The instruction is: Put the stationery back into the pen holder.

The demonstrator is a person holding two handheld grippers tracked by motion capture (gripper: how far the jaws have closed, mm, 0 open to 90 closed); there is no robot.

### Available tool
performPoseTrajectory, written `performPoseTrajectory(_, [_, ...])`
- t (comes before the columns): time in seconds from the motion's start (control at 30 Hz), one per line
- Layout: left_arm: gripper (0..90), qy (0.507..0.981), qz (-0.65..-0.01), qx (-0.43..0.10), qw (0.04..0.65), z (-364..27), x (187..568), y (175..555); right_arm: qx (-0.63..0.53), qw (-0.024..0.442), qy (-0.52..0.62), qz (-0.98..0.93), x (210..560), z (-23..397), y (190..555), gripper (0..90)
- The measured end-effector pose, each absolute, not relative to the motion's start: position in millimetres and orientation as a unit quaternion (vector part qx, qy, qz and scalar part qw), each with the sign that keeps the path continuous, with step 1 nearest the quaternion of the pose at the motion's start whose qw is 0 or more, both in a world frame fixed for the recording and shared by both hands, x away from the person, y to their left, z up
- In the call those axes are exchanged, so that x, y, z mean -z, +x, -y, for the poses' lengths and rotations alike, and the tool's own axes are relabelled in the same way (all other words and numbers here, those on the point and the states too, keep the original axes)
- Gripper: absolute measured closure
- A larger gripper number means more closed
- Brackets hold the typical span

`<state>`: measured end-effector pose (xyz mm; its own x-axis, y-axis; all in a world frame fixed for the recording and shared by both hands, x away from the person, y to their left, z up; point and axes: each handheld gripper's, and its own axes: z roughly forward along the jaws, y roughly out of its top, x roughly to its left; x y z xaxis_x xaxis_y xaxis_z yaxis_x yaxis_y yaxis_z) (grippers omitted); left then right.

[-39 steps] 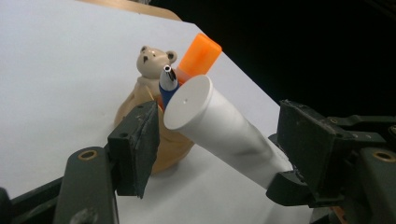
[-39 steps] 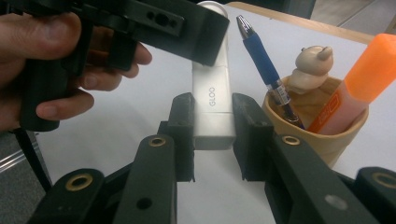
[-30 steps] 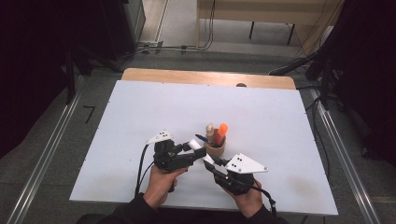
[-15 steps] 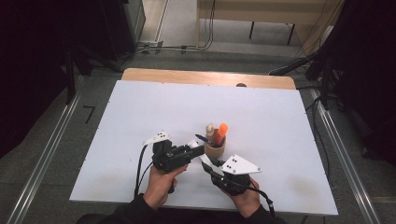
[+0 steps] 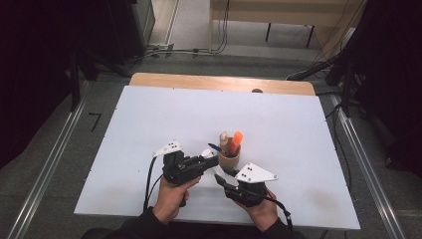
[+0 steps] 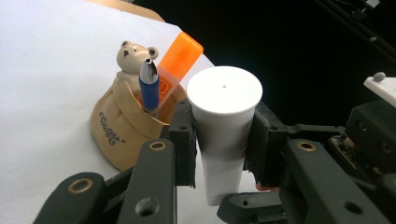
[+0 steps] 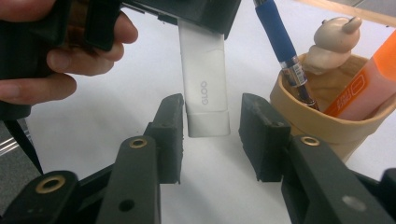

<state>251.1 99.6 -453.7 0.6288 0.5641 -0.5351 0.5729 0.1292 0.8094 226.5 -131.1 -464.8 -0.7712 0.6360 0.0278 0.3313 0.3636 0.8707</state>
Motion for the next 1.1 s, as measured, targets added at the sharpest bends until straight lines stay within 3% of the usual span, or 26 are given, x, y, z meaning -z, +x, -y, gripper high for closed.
performPoseTrajectory(0.3, [67.2,0.647,-0.429,-0.051,0.628,-104.1,448.1,246.1,-0.462,0.144,0.303,-0.821,466.3,131.7,230.4,49.4])
performPoseTrajectory(0.67, [67.2,0.645,-0.427,-0.063,0.631,-105.6,445.7,244.5,-0.433,0.119,0.325,-0.832,469.0,138.4,240.7,34.6])
performPoseTrajectory(1.1, [67.2,0.648,-0.419,-0.087,0.63,-105.2,442.4,242.0,-0.425,0.125,0.339,-0.83,467.3,150.0,247.6,28.3])
